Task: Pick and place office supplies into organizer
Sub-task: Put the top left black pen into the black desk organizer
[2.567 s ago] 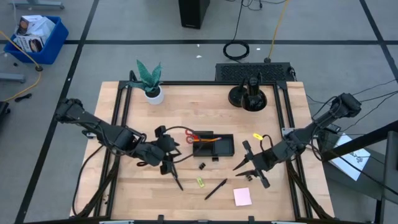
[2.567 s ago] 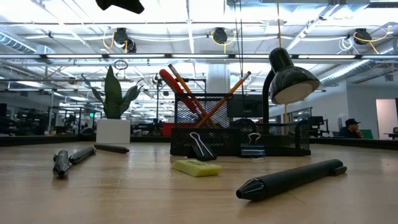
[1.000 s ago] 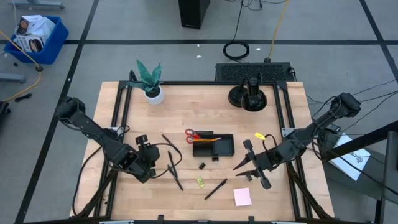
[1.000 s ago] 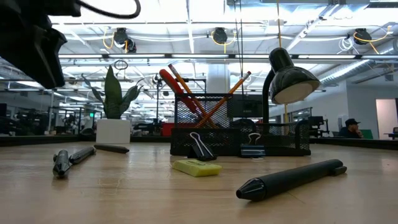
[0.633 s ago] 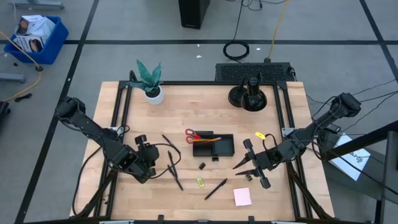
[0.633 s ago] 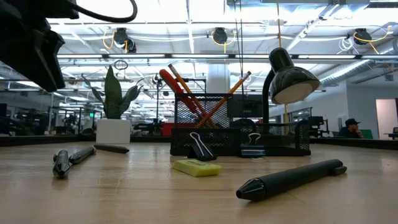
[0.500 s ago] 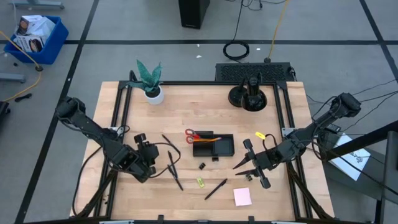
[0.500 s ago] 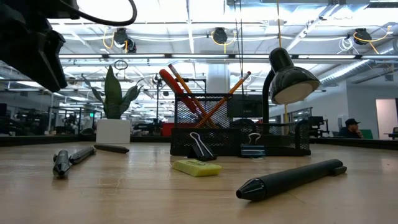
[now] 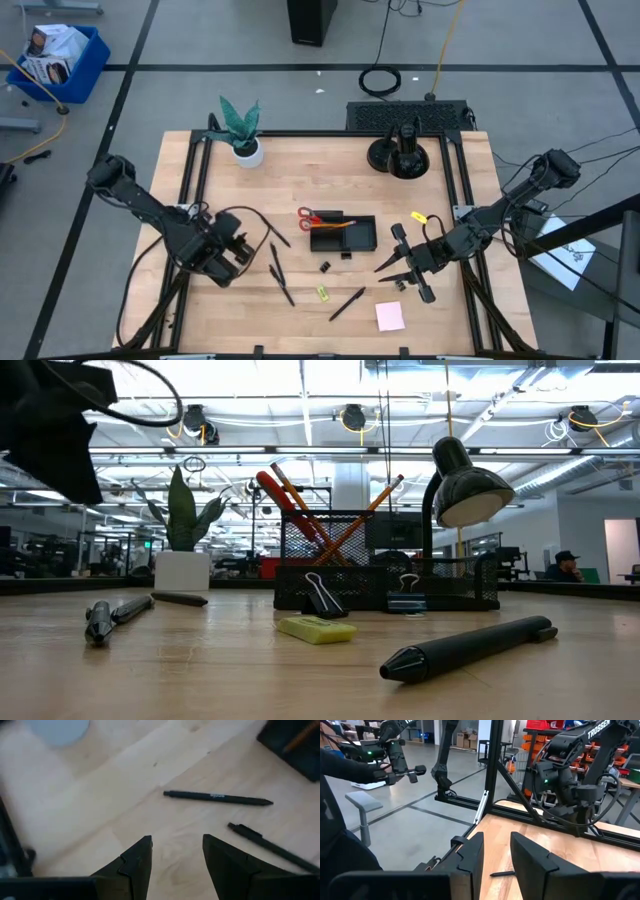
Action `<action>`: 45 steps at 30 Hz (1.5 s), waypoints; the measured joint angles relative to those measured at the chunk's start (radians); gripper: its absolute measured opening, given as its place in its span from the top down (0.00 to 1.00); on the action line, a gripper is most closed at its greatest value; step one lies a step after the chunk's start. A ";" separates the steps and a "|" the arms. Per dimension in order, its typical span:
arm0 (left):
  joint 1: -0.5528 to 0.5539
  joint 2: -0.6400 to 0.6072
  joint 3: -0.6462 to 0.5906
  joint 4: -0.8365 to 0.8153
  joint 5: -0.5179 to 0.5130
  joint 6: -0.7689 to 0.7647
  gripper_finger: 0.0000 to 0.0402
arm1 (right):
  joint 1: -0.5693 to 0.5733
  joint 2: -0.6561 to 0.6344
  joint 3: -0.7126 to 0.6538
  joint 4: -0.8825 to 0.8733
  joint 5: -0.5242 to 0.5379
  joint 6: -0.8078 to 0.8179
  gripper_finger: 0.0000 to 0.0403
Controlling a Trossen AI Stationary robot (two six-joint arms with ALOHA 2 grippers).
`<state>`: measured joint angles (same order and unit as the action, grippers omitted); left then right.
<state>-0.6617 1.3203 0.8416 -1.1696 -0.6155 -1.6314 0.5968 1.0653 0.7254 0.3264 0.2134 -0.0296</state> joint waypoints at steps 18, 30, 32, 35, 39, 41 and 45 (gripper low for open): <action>0.090 -0.006 -0.007 0.059 0.041 -0.494 0.55 | 0.001 0.000 0.000 -0.002 -0.035 -0.015 0.78; 0.258 -0.006 -0.007 0.263 0.042 -0.434 0.55 | 0.020 -0.023 0.000 0.028 -0.035 -0.050 0.78; 0.276 0.002 -0.007 0.285 0.049 -0.419 0.55 | 0.037 -0.039 0.000 0.042 -0.035 -0.066 0.78; 0.294 0.003 -0.007 0.285 0.053 -0.429 0.55 | 0.068 -0.063 0.000 0.051 -0.035 -0.099 0.78; 0.304 0.003 -0.007 0.309 0.077 -0.462 0.55 | 0.107 -0.094 0.000 0.048 -0.032 -0.136 0.78; 0.304 0.003 -0.007 0.319 0.091 -0.497 0.55 | 0.117 -0.106 0.000 0.046 -0.031 -0.139 0.78; 0.303 0.004 -0.007 0.343 0.093 -0.553 0.55 | 0.120 -0.119 0.000 0.041 -0.029 -0.138 0.78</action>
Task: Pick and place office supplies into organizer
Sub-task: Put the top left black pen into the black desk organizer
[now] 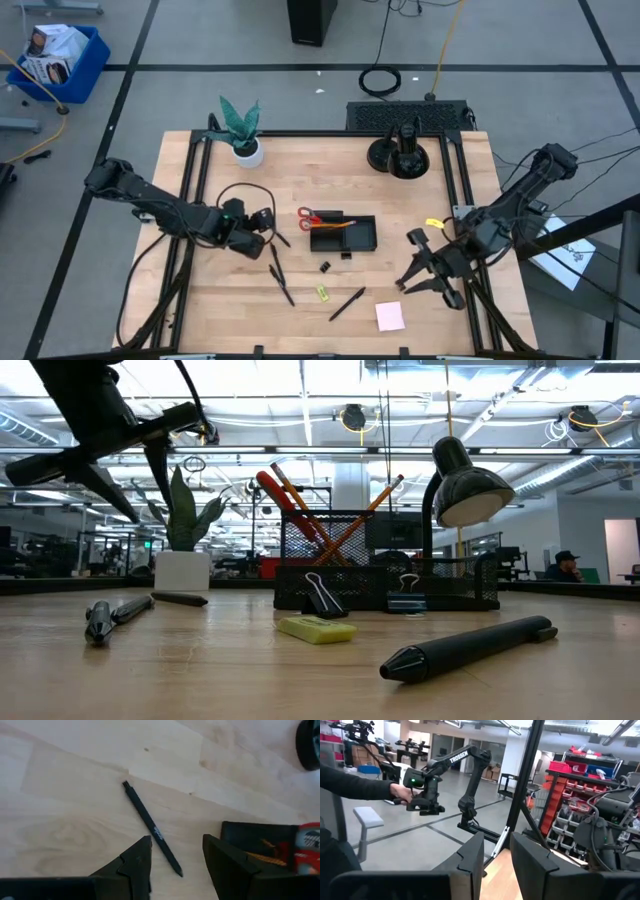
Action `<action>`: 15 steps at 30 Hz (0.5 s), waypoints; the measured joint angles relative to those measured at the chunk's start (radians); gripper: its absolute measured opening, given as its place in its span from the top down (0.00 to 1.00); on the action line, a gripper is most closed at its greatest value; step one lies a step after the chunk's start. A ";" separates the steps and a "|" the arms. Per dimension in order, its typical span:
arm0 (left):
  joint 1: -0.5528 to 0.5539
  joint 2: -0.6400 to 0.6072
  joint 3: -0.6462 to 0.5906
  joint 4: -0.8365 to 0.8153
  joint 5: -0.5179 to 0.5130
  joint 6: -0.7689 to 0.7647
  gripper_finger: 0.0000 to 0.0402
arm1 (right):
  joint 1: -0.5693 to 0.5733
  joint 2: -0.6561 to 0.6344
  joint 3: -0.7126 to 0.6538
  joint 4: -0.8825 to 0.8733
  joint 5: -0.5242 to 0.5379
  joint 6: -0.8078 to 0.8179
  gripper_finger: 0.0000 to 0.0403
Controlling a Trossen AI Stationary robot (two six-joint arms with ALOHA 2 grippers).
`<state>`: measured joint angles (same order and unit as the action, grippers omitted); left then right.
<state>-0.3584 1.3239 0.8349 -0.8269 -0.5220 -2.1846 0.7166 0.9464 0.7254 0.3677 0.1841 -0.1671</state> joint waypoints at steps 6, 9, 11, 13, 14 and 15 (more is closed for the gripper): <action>0.000 0.062 0.001 0.067 0.027 -0.072 0.55 | 0.000 -0.006 0.000 0.010 0.001 -0.002 0.78; 0.005 0.114 0.001 0.089 0.071 -0.113 0.55 | 0.001 -0.009 0.000 0.010 0.000 -0.002 0.78; 0.010 0.134 0.000 0.085 0.080 -0.145 0.55 | 0.001 -0.010 0.000 0.012 0.000 -0.002 0.78; 0.015 0.147 0.000 0.096 0.080 -0.169 0.55 | 0.004 -0.010 0.000 0.015 0.000 -0.002 0.78; 0.020 0.147 0.000 0.095 0.080 -0.173 0.55 | 0.006 -0.010 0.000 0.017 -0.001 -0.002 0.78; 0.028 0.143 0.000 0.096 0.080 -0.170 0.55 | 0.006 -0.011 0.000 0.017 -0.001 -0.002 0.78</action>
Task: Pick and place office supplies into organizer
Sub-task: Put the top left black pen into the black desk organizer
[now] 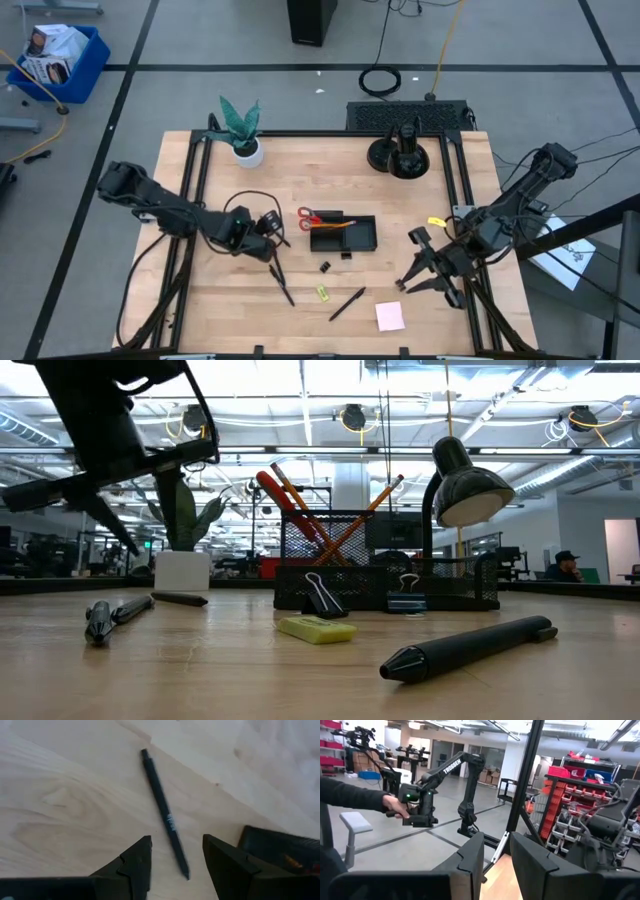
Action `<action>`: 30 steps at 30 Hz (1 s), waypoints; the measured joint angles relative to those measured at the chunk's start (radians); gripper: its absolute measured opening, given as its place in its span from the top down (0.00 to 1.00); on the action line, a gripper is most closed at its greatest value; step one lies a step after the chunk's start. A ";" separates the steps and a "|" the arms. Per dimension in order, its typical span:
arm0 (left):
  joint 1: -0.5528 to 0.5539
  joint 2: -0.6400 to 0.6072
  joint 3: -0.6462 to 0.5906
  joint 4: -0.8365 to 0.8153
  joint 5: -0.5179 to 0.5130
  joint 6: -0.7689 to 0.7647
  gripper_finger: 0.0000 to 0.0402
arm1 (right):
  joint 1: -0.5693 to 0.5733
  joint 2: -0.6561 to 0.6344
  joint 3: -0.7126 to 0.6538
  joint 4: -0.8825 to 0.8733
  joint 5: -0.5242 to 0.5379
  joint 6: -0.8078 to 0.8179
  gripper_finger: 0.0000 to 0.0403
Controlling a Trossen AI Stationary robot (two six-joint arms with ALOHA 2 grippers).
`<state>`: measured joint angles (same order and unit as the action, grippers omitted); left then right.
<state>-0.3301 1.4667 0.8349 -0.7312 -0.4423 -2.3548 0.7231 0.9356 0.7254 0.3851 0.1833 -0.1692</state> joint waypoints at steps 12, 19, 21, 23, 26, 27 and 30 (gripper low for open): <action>0.117 0.000 0.000 0.054 0.076 0.058 0.55 | 0.006 0.000 0.000 -0.001 -0.001 -0.030 0.78; 0.133 0.018 0.000 0.068 0.126 0.049 0.55 | 0.006 0.000 0.000 -0.003 -0.004 -0.031 0.78; 0.133 0.022 0.000 0.070 0.126 0.048 0.55 | 0.006 0.000 0.000 -0.007 -0.004 -0.030 0.78; 0.133 0.042 0.001 0.085 0.127 0.042 0.55 | 0.008 0.000 0.000 -0.008 -0.004 -0.030 0.78; 0.133 0.071 0.000 0.102 0.127 0.037 0.55 | 0.022 0.000 0.000 -0.010 -0.005 -0.030 0.78; 0.133 0.080 0.001 0.113 0.128 0.035 0.55 | 0.028 0.001 0.000 -0.012 -0.005 -0.030 0.78; 0.139 0.090 0.000 0.102 0.127 0.018 0.55 | 0.047 0.000 0.000 -0.008 -0.005 -0.030 0.78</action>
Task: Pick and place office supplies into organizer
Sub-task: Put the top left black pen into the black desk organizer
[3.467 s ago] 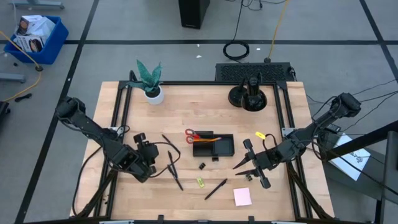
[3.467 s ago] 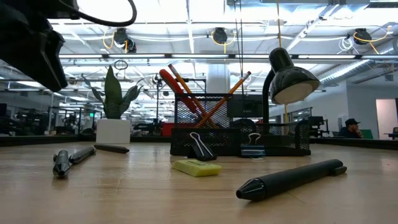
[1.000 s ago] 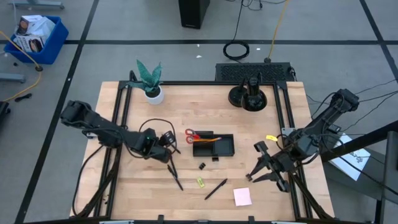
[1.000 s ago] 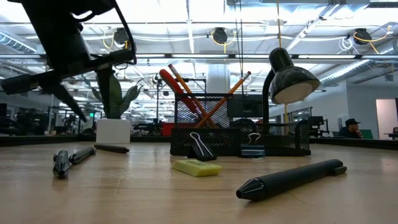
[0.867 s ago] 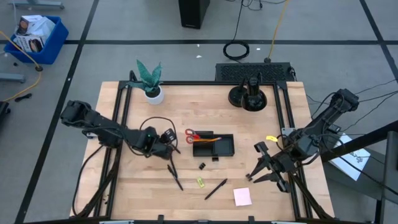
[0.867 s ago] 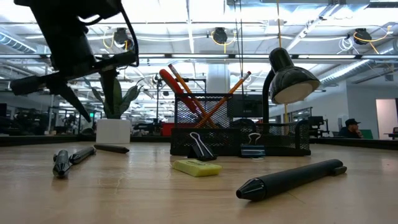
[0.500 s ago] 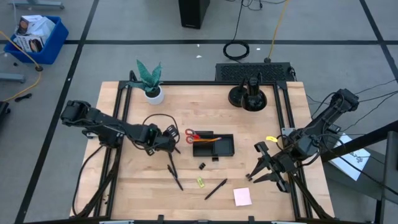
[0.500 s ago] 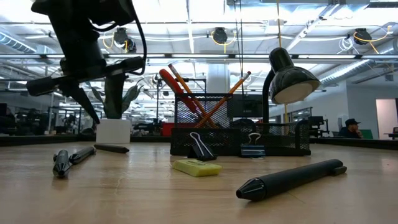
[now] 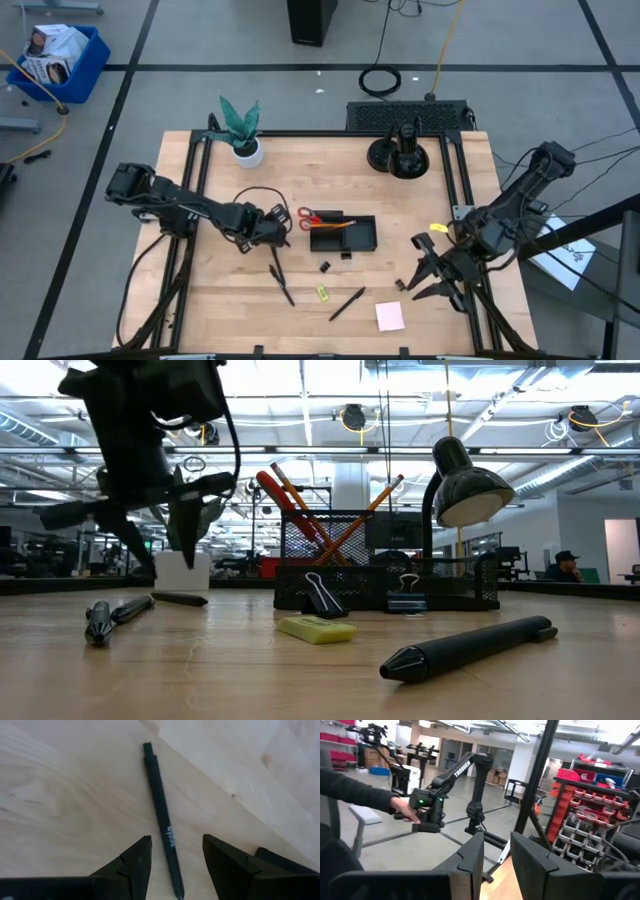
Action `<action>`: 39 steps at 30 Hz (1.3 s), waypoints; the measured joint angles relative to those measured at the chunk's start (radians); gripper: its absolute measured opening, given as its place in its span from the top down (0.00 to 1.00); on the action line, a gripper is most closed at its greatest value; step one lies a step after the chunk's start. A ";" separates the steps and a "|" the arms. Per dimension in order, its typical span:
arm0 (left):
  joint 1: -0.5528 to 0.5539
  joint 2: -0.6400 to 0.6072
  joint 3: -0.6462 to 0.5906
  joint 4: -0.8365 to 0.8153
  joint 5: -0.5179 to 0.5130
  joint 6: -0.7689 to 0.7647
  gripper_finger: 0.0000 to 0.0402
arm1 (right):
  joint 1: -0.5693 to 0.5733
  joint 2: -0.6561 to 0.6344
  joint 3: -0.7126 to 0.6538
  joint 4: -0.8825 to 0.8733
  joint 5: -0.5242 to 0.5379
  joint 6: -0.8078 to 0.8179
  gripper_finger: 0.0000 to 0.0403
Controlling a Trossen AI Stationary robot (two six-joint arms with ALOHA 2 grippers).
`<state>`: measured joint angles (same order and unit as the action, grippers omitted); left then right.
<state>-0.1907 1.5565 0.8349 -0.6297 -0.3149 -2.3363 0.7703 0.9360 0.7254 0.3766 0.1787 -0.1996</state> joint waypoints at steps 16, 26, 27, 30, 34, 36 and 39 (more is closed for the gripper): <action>0.011 0.012 0.000 -0.003 0.036 -0.008 0.55 | 0.031 0.000 0.000 0.006 0.002 -0.030 0.78; 0.046 0.061 0.000 0.035 0.062 0.005 0.55 | 0.031 0.000 0.000 0.007 0.003 -0.030 0.78; 0.046 0.065 0.000 0.034 0.064 0.005 0.55 | 0.031 0.000 0.000 0.007 0.003 -0.030 0.78; 0.050 0.078 0.001 0.047 0.085 0.005 0.55 | 0.031 0.000 0.000 0.007 0.003 -0.030 0.78; 0.055 0.086 0.002 0.045 0.091 0.010 0.55 | 0.031 0.000 0.000 0.007 0.003 -0.030 0.78; 0.059 0.087 0.002 0.053 0.092 0.011 0.55 | 0.031 0.000 0.000 0.007 0.002 -0.030 0.78; 0.068 0.087 0.002 0.053 0.099 0.012 0.55 | 0.031 0.000 0.000 0.007 0.001 -0.030 0.78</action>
<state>-0.1225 1.6432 0.8368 -0.5766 -0.2160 -2.3240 0.8013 0.9360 0.7254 0.3840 0.1799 -0.2298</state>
